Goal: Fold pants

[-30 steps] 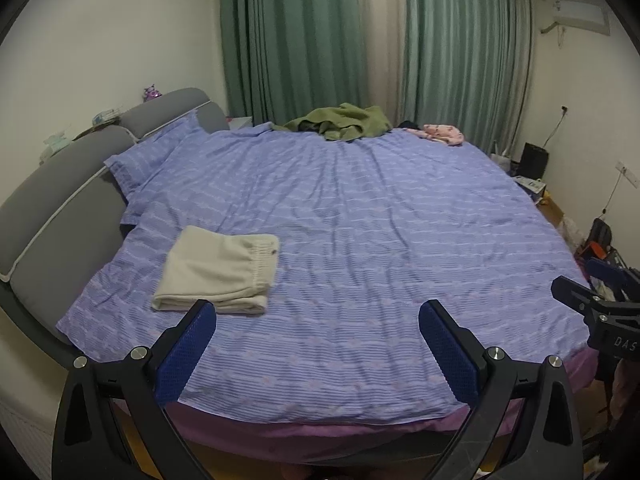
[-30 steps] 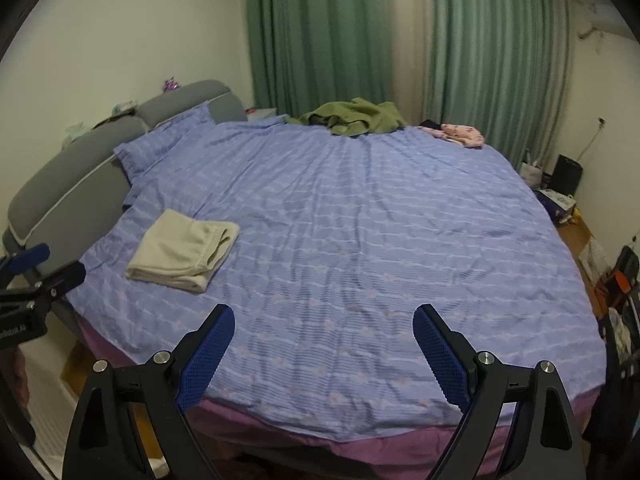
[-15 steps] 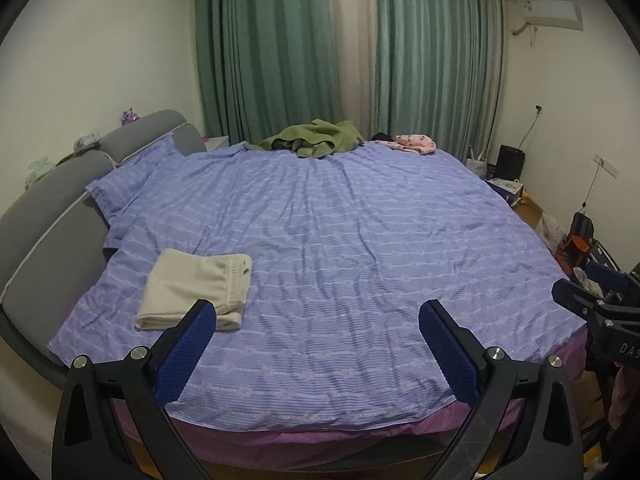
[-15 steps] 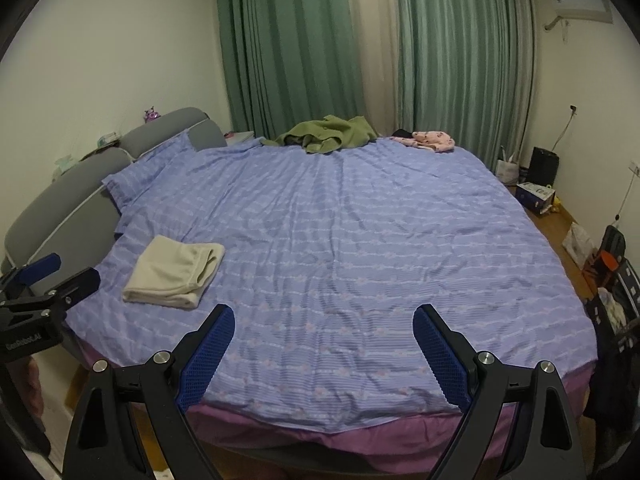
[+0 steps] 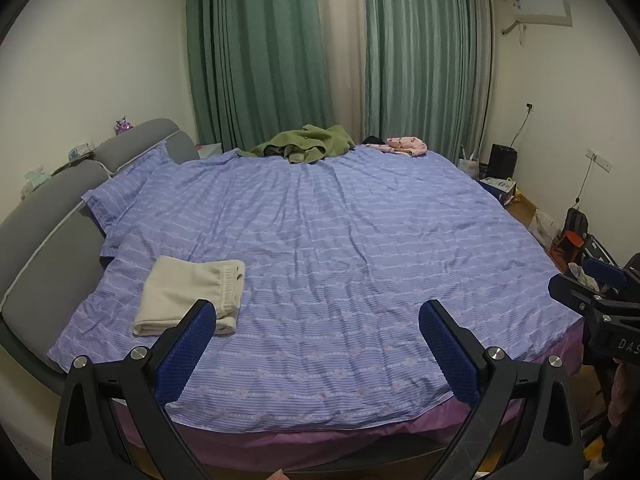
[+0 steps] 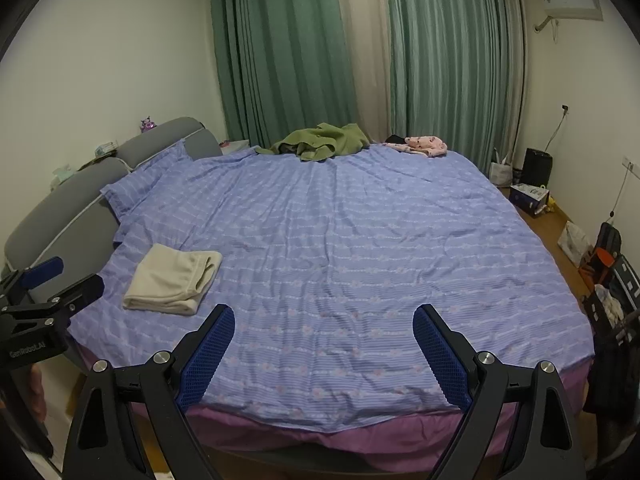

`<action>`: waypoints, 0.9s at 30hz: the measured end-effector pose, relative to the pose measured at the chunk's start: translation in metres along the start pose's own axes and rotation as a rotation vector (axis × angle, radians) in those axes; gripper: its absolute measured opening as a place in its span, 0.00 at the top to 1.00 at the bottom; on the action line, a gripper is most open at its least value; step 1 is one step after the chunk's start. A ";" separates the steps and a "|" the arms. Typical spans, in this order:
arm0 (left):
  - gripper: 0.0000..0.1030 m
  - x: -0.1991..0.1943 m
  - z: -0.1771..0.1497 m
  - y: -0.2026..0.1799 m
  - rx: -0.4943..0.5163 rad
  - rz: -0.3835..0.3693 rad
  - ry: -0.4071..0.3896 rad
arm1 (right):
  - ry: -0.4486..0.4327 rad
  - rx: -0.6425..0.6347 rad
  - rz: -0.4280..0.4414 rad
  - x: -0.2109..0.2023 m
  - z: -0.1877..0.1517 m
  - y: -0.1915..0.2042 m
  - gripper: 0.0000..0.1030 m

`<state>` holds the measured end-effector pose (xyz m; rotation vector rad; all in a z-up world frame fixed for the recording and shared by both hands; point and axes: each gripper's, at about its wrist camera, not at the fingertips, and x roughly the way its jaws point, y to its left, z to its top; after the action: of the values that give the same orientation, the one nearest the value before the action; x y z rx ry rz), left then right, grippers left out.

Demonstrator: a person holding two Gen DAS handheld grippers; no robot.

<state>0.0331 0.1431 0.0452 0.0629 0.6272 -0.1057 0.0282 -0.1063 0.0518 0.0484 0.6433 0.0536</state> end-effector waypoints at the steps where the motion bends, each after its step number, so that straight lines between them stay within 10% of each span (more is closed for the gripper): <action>1: 0.00 0.000 0.000 0.000 0.000 -0.001 -0.001 | -0.002 0.002 -0.001 0.000 0.000 0.001 0.11; 27: 0.00 -0.004 0.009 -0.008 0.017 0.004 -0.039 | -0.028 0.002 -0.014 -0.010 0.003 -0.006 0.11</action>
<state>0.0337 0.1348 0.0546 0.0787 0.5874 -0.1082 0.0228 -0.1133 0.0597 0.0463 0.6157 0.0386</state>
